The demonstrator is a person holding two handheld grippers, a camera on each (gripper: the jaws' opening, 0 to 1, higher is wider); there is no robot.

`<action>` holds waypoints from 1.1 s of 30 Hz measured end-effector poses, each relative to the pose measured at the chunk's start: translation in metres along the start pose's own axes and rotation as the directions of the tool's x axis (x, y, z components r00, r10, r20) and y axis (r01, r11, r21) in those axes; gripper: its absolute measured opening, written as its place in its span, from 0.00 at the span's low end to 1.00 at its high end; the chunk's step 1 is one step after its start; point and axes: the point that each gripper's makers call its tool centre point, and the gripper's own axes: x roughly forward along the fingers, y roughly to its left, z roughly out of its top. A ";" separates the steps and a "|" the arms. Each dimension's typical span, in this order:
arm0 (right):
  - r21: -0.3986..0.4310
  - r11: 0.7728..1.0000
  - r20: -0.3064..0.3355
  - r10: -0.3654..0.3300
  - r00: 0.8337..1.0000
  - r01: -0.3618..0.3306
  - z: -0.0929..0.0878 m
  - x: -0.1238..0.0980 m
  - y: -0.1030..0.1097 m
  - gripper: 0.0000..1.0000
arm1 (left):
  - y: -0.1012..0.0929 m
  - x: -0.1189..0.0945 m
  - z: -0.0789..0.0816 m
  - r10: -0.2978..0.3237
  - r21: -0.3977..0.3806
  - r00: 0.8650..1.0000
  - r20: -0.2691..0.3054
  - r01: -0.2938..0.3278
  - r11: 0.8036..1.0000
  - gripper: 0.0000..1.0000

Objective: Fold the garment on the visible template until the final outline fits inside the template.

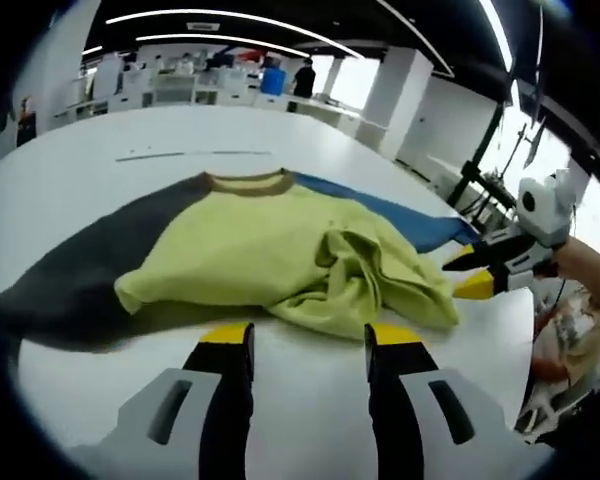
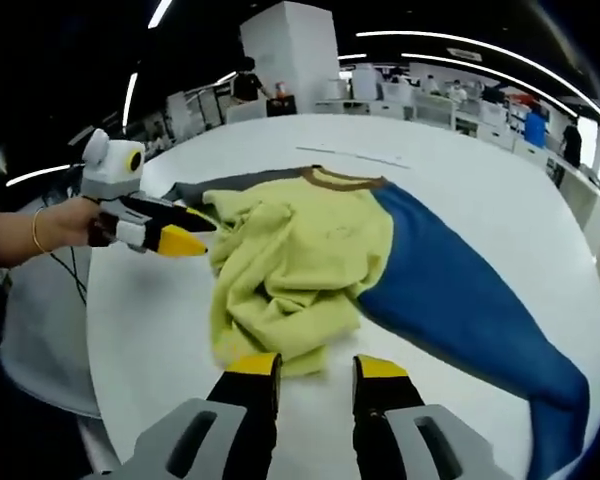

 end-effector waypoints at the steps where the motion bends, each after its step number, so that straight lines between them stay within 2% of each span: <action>1: -0.011 1.000 -0.003 -0.002 1.000 0.002 -0.001 0.001 0.000 0.21 | 0.000 0.002 0.000 0.004 -0.004 1.000 -0.002 -0.004 1.000 0.38; 8: -0.051 0.999 -0.012 -0.007 1.000 0.007 -0.005 0.005 -0.001 0.14 | -0.005 0.008 -0.001 0.019 0.027 0.999 -0.026 -0.018 0.999 0.29; 13: -0.066 0.998 -0.008 -0.013 1.000 0.012 -0.006 0.007 0.000 0.08 | -0.010 0.012 -0.006 0.020 0.049 0.998 -0.066 -0.017 0.999 0.15; 15: -0.077 0.997 -0.008 -0.019 1.000 0.019 -0.006 0.008 -0.001 0.07 | -0.012 0.013 -0.007 0.016 0.027 0.997 -0.077 -0.014 1.000 0.11; 17: -0.086 0.996 -0.007 -0.018 1.000 0.017 -0.007 0.009 -0.001 0.05 | -0.011 0.012 -0.007 0.018 0.026 0.997 -0.077 -0.016 1.000 0.08; 19: -0.082 0.997 -0.002 -0.015 1.000 0.015 -0.006 0.010 0.000 0.03 | -0.011 0.010 -0.006 0.020 0.023 0.997 -0.074 -0.018 1.000 0.02; 24: -0.131 0.991 0.006 -0.024 1.000 0.025 -0.003 0.010 0.000 0.00 | -0.011 0.001 0.001 0.021 0.011 0.999 -0.050 -0.020 1.000 0.00; 33: -0.093 0.996 0.016 -0.014 1.000 0.015 0.001 -0.001 0.005 0.00 | -0.007 -0.022 0.013 0.031 0.006 0.999 -0.013 -0.031 1.000 0.00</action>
